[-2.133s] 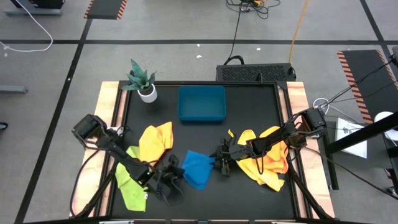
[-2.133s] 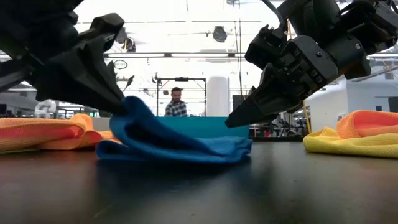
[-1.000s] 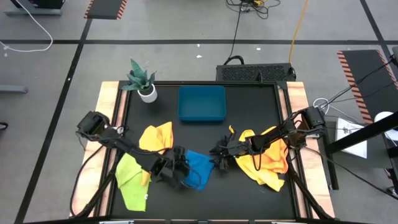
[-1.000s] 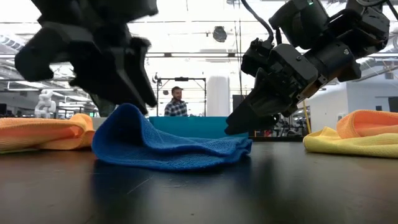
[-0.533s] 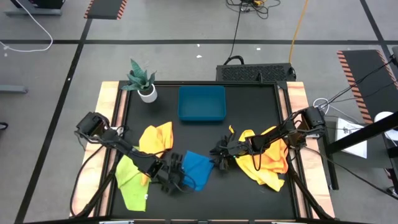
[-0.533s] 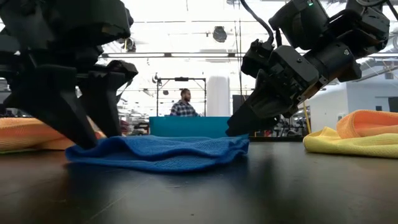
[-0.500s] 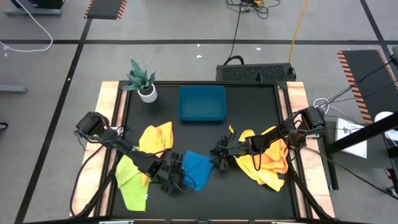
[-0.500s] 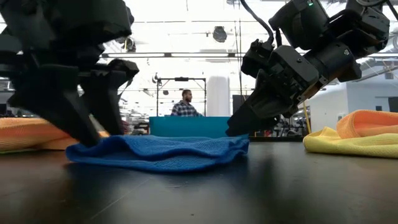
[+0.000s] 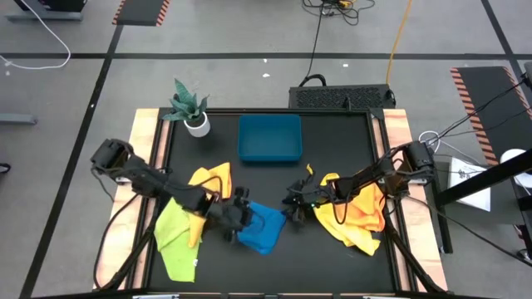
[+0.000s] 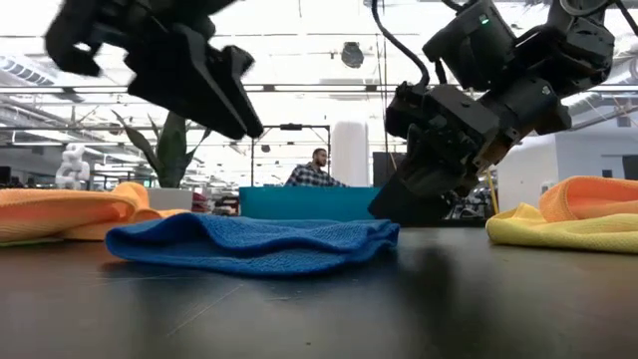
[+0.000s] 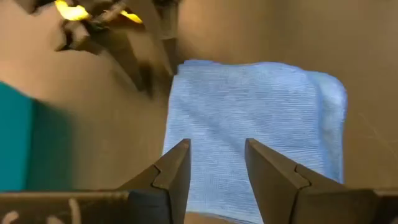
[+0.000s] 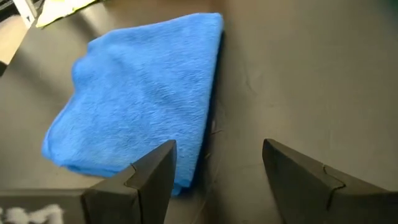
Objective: Fold microfiber towels
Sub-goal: Put the blue microfiber cloth into the blue bin
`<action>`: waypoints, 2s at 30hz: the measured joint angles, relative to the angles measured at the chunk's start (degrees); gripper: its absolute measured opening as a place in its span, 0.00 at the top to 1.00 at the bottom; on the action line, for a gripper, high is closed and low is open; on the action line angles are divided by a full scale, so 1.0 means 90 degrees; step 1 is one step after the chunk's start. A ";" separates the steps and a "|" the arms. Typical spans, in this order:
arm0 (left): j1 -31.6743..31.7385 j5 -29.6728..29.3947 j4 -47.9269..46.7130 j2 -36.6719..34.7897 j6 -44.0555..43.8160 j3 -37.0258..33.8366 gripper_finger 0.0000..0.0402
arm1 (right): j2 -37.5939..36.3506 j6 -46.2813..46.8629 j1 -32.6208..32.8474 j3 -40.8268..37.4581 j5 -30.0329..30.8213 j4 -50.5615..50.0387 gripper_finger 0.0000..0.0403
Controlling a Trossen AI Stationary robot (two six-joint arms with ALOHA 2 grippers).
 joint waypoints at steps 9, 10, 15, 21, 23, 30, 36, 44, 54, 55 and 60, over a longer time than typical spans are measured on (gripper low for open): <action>0.1602 0.2190 0.0868 0.0043 0.0193 -0.0421 0.58 | 0.0000 0.0169 -0.0055 0.0000 -0.0674 -0.0005 0.43; 0.1738 0.2231 0.0906 0.0096 0.0186 -0.0421 0.56 | 0.0000 0.0176 -0.0057 0.0000 -0.0745 -0.0005 0.43; 0.2189 0.2371 0.0890 0.0181 0.0194 -0.0422 0.42 | -0.0001 0.0178 -0.0057 0.0000 -0.0809 0.0028 0.43; 0.2343 0.2749 0.0991 0.0436 0.0100 -0.0416 0.26 | 0.0185 0.0278 -0.0068 0.0009 -0.0975 0.0414 0.34; 0.2363 0.2953 0.0998 0.0550 -0.0026 -0.0431 0.23 | 0.0376 0.0347 -0.0085 0.0118 -0.1096 0.0491 0.29; 0.2436 0.3217 0.0923 0.0947 -0.0157 -0.0423 0.21 | 0.0951 0.0462 -0.0110 0.0526 -0.1276 0.0608 0.20; 0.2492 0.3405 0.0735 0.1302 -0.0272 -0.0398 0.21 | 0.0979 0.0474 -0.0108 0.0527 -0.1406 0.0501 0.26; 0.2528 0.3702 0.0590 0.1258 -0.0319 -0.0404 0.32 | 0.0991 0.0384 -0.0106 0.0522 -0.1541 -0.0079 0.44; 0.2518 0.4184 0.0350 0.1268 0.0117 -0.0419 0.81 | 0.0961 0.0048 -0.0101 0.0510 -0.1647 -0.0325 0.84; 0.2512 0.4321 0.0322 0.1275 0.0199 -0.0422 0.87 | 0.0929 0.0044 -0.0101 0.0510 -0.1670 -0.0378 0.89; 0.2479 0.4454 0.0434 0.1285 0.0443 -0.0375 0.97 | 0.0445 -0.0030 -0.0103 0.0487 -0.1572 -0.0661 0.98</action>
